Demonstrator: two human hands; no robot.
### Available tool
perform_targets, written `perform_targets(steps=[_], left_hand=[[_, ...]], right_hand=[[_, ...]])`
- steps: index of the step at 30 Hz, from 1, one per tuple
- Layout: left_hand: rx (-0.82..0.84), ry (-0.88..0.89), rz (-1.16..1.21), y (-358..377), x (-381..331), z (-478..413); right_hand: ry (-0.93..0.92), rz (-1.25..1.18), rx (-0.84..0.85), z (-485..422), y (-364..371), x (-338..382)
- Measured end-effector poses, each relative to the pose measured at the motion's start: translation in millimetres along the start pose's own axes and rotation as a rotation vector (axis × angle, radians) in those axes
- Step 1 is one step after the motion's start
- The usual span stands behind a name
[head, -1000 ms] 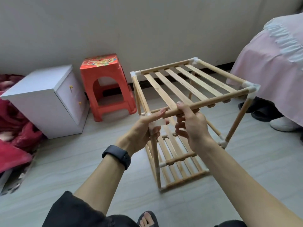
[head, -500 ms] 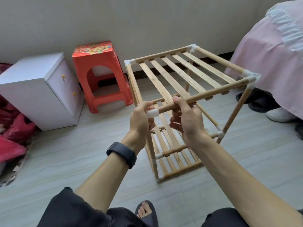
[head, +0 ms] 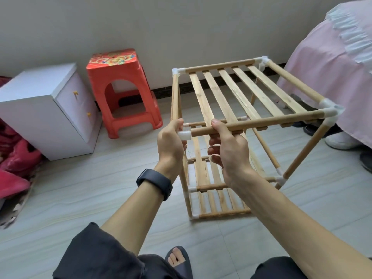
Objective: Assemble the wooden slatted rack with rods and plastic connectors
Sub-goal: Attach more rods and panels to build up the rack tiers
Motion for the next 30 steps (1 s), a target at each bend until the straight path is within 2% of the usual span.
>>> perform_targets(steps=[2,4,6,7,9,11,14,17,20,30], left_hand=[[0.045,0.213,-0.244,-1,-15,-4],[0.119,0.660,-0.694,5,-41,7],[0.315,1.077,-1.054,26,-53,31],[0.437,1.157,-1.175,33,-52,38],[0.612,1.135,-1.345,41,-52,40],[0.708,1.121,-1.443,46,-56,38],[0.758,1.283,-1.539,51,-53,47],[0.726,1.406,-1.446,47,-45,52],[0.680,1.406,-1.349,45,-43,49],[0.624,1.502,-1.273,43,-45,54]], right_hand=[[-0.005,-0.007,-0.002,0,-6,-1],[-0.004,0.002,0.000,0,-13,-1],[-0.002,0.023,0.020,1,-17,-1],[0.001,0.030,0.029,2,-18,-1],[0.004,0.037,0.038,2,-19,1],[0.005,0.038,0.036,2,-19,3],[-0.001,0.048,0.013,1,-19,2],[0.003,0.037,0.011,2,-16,0],[0.010,0.023,-0.004,1,-17,-2],[0.047,0.009,-0.046,5,-14,-4]])
Point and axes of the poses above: each hand's wrist, its own z-axis away from the middle knuckle, its own y-axis out of the palm, x = y × z, the point moved 9 cm from there along -z, towards the middle knuckle, and after that the axes turned 8 degrees about z, right-handed, at the moved point
